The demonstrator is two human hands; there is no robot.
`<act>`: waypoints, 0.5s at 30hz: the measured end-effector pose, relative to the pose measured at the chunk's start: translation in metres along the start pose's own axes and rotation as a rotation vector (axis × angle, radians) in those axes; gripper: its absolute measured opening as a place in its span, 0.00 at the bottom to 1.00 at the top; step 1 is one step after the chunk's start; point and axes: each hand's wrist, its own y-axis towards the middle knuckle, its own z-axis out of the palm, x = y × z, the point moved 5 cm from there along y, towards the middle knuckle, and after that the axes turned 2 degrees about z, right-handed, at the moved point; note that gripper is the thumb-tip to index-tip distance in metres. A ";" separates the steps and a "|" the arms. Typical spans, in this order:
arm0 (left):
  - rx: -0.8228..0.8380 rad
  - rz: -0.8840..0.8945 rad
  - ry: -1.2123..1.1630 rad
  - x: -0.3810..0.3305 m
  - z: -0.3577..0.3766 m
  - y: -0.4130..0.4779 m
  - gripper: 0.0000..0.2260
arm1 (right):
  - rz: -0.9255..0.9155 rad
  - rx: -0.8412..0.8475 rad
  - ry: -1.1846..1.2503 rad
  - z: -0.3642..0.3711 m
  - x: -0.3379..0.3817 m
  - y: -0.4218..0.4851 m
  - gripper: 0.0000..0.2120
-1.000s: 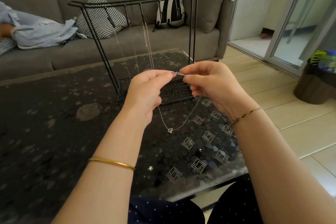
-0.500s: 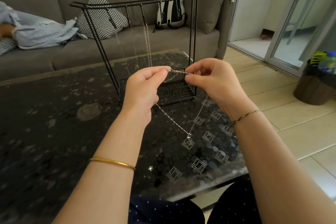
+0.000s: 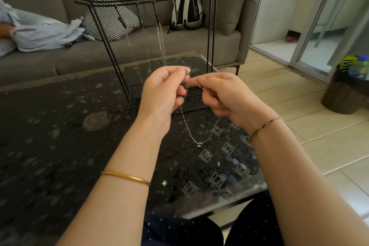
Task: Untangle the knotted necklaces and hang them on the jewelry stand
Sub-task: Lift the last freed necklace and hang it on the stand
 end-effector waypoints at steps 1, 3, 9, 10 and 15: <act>-0.005 0.015 0.004 0.000 -0.001 0.001 0.08 | 0.017 0.052 0.003 0.003 -0.001 -0.001 0.12; -0.014 0.036 0.024 0.000 -0.002 0.002 0.07 | 0.042 0.143 -0.016 0.009 -0.002 -0.004 0.11; -0.057 0.027 0.039 0.002 -0.006 0.003 0.06 | -0.045 0.000 0.025 0.006 0.000 -0.002 0.08; -0.067 0.018 0.052 0.002 -0.006 0.003 0.05 | -0.058 -0.045 0.065 0.003 0.001 -0.001 0.08; -0.092 0.037 0.158 0.001 -0.007 0.000 0.04 | -0.149 -0.141 0.121 -0.005 0.005 0.002 0.08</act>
